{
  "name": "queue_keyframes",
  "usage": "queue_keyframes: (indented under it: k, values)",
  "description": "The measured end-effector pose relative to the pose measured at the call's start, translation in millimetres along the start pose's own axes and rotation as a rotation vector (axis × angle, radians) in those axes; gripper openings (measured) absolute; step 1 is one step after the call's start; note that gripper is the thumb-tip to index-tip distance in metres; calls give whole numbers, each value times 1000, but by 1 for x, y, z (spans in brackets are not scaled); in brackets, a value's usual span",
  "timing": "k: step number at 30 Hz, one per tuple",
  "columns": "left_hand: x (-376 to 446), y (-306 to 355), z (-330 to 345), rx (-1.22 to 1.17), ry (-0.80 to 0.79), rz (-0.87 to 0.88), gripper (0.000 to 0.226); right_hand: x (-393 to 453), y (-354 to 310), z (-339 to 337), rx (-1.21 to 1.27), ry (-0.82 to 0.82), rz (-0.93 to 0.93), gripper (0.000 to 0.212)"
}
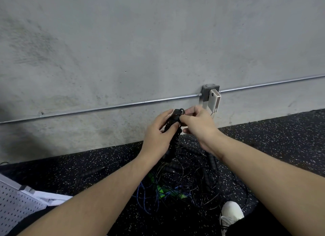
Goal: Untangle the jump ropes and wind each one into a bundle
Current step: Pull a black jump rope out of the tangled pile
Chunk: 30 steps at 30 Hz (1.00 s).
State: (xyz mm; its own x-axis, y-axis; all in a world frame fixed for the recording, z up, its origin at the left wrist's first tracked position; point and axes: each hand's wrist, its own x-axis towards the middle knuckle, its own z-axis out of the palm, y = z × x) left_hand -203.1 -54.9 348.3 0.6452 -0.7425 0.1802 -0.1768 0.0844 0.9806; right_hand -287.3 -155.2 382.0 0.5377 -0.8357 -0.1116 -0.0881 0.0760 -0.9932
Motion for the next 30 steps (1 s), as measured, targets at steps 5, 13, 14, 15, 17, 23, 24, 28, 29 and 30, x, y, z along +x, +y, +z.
queue_keyframes:
  k: [5,13,14,15,17,23,24,28,29,30]
  values:
    - [-1,-2,2,-27,51,13,21,-7,1,13,-37,103,-39,14]
    - [7,7,-19,-21,86,-59,11,-14,4,18,352,-57,84,18]
    - [9,8,-22,-18,80,-67,10,-12,1,16,411,-103,136,17]
    - [10,10,-25,-27,68,-76,10,-9,-1,14,453,-147,184,16]
    - [10,12,-30,-50,35,-98,11,-4,-4,9,493,-217,244,15]
    - [5,8,-30,-8,-26,-158,18,4,-3,0,342,-294,283,20]
    - [5,7,-30,15,-30,-150,20,4,-2,-2,316,-300,294,24]
    - [7,12,-31,64,-55,-64,26,6,-4,-5,229,-324,247,25]
    - [7,14,-33,67,-70,-54,29,7,-4,-5,189,-333,217,21]
    - [7,16,-34,81,-88,-56,34,7,-5,-6,146,-339,195,19]
